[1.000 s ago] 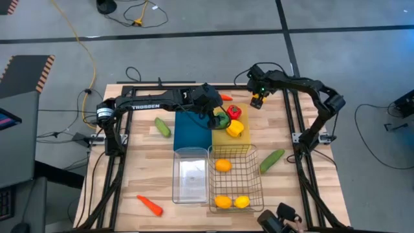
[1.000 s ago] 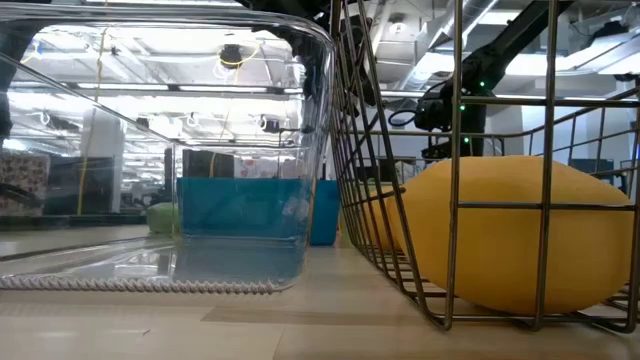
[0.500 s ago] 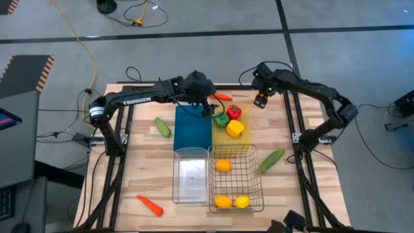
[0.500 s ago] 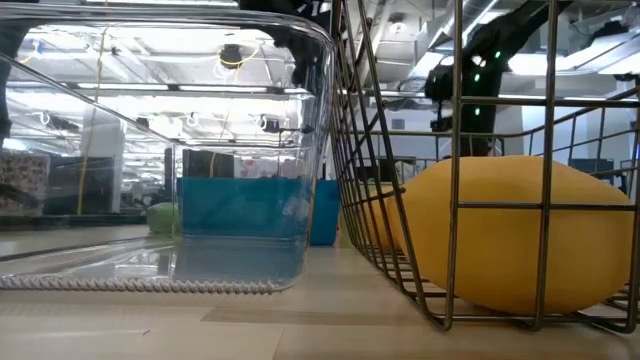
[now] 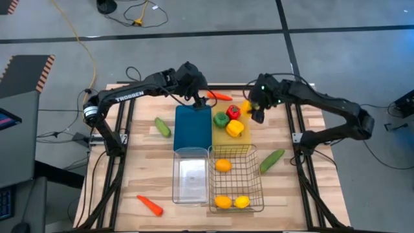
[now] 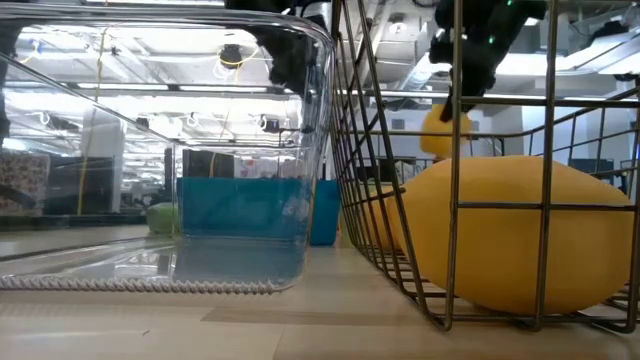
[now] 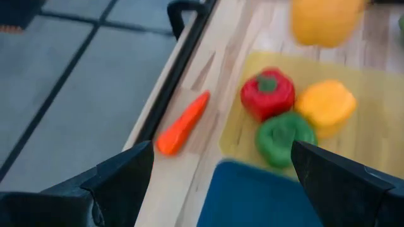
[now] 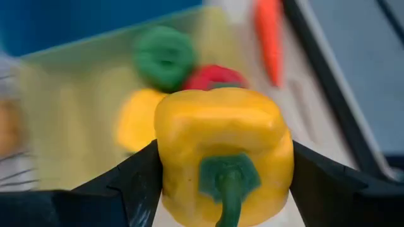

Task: Sort produce into baskets
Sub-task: Put the yellow bell pepper into the yellow basket

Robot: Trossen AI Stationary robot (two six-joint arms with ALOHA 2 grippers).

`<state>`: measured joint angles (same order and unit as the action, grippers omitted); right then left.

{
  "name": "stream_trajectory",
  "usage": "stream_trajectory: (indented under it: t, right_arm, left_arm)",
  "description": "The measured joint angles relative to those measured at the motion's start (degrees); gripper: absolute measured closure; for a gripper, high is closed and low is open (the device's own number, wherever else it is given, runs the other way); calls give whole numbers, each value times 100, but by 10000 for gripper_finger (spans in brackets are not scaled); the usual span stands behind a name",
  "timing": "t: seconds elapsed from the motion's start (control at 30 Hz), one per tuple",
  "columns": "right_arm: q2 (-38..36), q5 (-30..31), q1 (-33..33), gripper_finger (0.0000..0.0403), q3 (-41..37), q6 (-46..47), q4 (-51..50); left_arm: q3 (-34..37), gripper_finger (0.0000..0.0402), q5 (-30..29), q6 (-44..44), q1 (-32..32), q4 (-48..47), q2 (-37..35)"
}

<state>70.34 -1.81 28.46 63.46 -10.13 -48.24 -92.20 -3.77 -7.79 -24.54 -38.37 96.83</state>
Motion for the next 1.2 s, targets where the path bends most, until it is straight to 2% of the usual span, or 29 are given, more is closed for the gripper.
stream_trajectory:
  t: [0.2, 0.47, 0.83, 1.0, 1.2]
  right_arm:
    - [218, -135, -954, 86, 0, 114, 221]
    - [886, -135, -1645, 86, 0, 116, 939]
    - [1577, -130, -1989, 85, 0, 116, 1179]
    - [1603, -128, -2012, 85, 0, 116, 1298]
    - [1579, -128, -2012, 67, 0, 116, 1293]
  left_arm:
    - [-2, 39, -4, 40, 6, -155, -130]
    - [-2, 39, 32, 321, 218, -338, -130]
    - [-4, 39, -9, 374, 259, -994, -130]
    - [-4, 39, 9, -39, 261, -1317, -130]
    - [-4, 39, 9, -70, 259, -2070, -130]
